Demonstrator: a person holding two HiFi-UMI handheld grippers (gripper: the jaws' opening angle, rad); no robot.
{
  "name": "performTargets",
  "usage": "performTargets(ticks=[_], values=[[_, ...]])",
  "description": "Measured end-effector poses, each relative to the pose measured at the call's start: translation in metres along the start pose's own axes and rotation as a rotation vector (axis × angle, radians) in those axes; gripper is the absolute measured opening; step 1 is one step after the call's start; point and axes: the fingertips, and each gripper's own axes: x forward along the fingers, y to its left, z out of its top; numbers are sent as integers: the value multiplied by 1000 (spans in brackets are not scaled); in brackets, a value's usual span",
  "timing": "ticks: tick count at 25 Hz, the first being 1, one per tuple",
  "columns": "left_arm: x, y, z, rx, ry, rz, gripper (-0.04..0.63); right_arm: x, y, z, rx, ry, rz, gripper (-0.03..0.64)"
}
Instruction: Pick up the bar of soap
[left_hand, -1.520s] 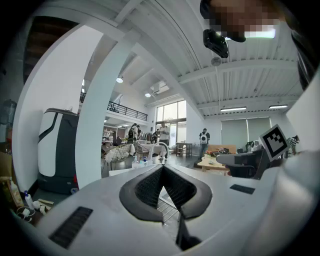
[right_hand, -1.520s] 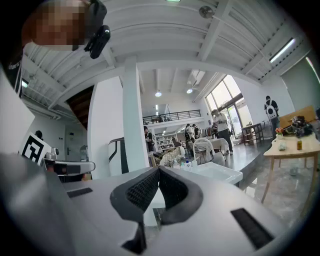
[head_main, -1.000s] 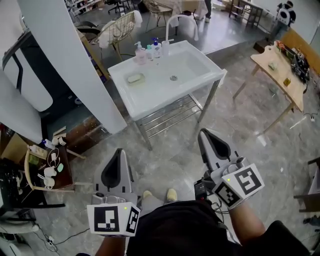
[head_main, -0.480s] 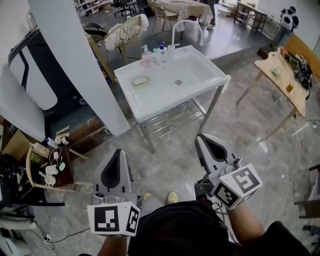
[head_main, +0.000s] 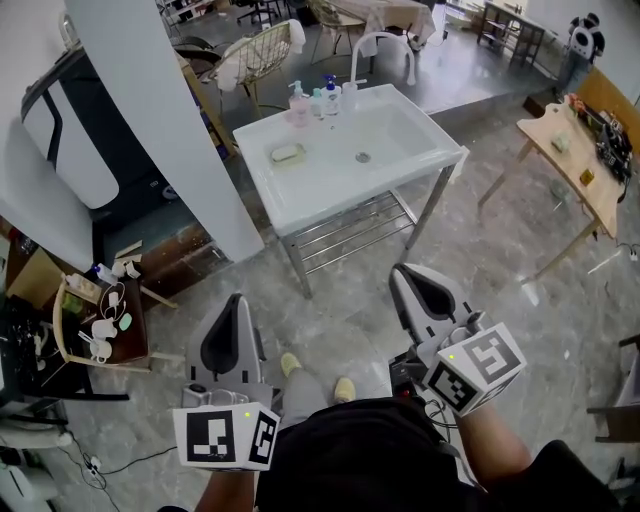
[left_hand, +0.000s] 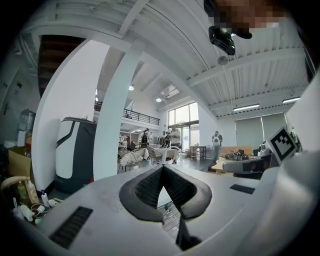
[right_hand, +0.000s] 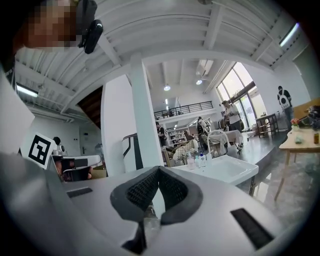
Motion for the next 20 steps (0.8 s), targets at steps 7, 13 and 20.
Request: performTargets(ticks=[7, 13, 20], values=[[12, 2, -6, 11, 7, -34, 3, 12, -6, -5, 4, -1, -11, 5], [30, 14, -8, 2, 17, -42, 3, 29, -12, -8, 4, 15, -15, 5], [65, 39, -6, 9, 27, -35, 3, 70, -22, -3, 18, 23, -13, 5]])
